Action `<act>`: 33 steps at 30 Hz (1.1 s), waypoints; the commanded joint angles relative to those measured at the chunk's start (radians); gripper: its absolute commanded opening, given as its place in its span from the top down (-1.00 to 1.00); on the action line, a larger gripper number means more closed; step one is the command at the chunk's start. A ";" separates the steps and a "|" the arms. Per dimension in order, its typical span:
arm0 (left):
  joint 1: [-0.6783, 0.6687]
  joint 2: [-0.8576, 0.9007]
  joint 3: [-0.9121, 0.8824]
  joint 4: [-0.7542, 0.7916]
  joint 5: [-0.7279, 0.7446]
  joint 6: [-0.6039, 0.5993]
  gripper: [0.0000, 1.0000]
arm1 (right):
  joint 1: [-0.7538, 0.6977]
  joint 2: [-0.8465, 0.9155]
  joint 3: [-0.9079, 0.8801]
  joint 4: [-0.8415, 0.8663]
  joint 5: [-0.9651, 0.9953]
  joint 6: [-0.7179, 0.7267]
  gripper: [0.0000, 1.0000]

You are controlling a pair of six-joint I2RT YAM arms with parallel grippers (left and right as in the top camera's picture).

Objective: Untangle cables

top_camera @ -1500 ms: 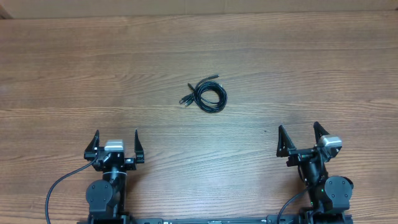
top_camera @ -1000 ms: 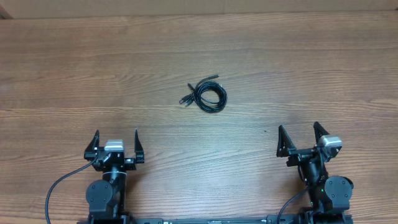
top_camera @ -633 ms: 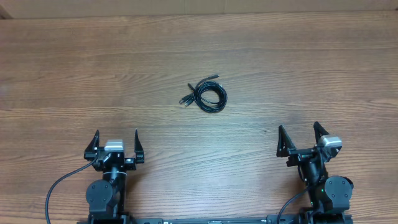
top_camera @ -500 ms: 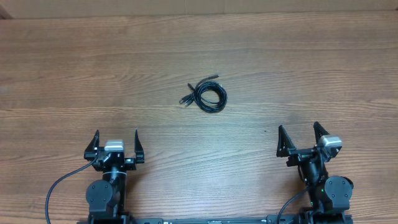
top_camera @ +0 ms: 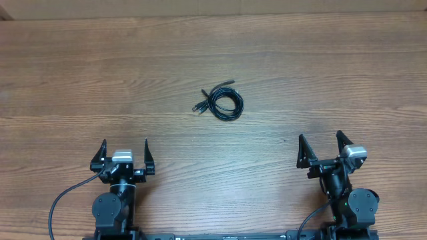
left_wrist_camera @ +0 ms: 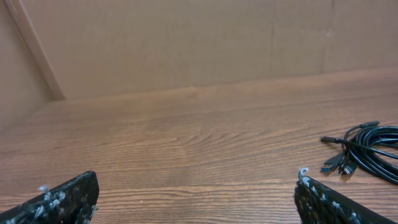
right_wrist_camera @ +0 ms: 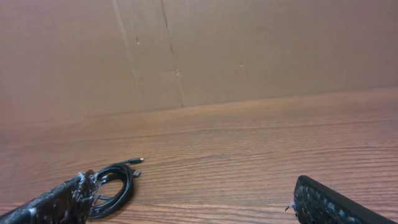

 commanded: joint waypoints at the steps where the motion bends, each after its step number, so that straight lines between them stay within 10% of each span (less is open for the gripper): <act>1: 0.007 -0.009 -0.003 0.002 -0.013 0.021 -0.99 | -0.006 -0.008 -0.010 0.003 0.010 0.004 -1.00; 33: 0.004 -0.009 -0.003 0.000 0.031 -0.002 -1.00 | -0.006 -0.003 -0.010 0.008 -0.059 0.008 -1.00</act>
